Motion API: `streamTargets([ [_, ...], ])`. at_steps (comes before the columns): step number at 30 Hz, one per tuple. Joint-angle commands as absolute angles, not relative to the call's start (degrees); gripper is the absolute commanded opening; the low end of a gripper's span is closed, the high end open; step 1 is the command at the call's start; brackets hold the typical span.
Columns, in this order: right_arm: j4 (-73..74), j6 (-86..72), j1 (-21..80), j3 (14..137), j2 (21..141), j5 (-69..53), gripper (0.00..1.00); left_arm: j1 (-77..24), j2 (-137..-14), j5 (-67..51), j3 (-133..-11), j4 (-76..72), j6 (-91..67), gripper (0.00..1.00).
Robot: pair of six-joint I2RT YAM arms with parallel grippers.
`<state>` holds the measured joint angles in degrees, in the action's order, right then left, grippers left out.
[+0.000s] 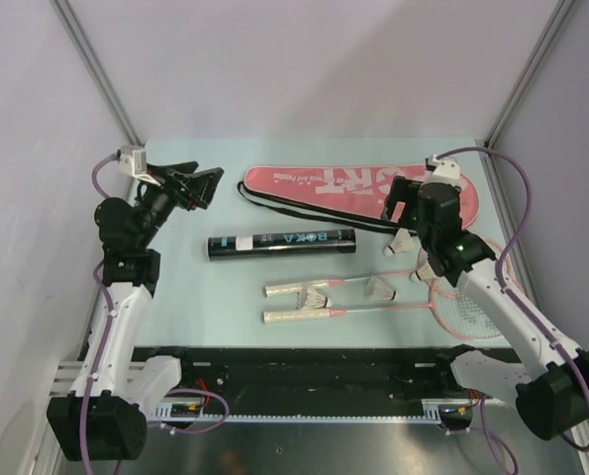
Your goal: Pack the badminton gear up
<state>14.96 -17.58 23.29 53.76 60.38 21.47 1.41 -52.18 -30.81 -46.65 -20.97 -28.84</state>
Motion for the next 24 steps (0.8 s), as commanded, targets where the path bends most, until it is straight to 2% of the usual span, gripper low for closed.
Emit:
streamTargets([
  [1,13.19,-19.95,24.78,56.69,65.72,18.57,1.0,1.49,-54.93,-34.36,-49.39,-22.76,-31.2,0.87],
  [4,12.57,-19.69,24.35,56.95,68.81,8.38,1.0,0.88,-58.35,-37.34,-50.53,-22.59,-32.51,0.88],
  [9,9.42,-22.93,21.72,56.87,76.45,-9.54,1.0,0.53,-65.65,-43.06,-53.61,-21.27,-34.98,0.96],
  [14,4.49,-26.54,20.74,56.08,82.52,-18.0,0.99,-2.11,-69.87,-47.19,-55.28,-20.22,-37.0,0.95],
  [18,-4.64,-30.84,19.34,54.32,88.67,-25.39,0.88,-2.72,-70.93,-47.99,-55.9,-19.51,-37.44,0.95],
  [22,-5.8,-31.03,18.55,54.14,91.57,-23.21,0.81,-3.95,-71.63,-48.08,-56.25,-18.81,-36.92,0.94],
  [24,-6.41,-31.9,17.49,53.35,92.63,-24.25,0.73,-4.57,-72.07,-48.25,-56.51,-18.28,-36.83,0.94],
])
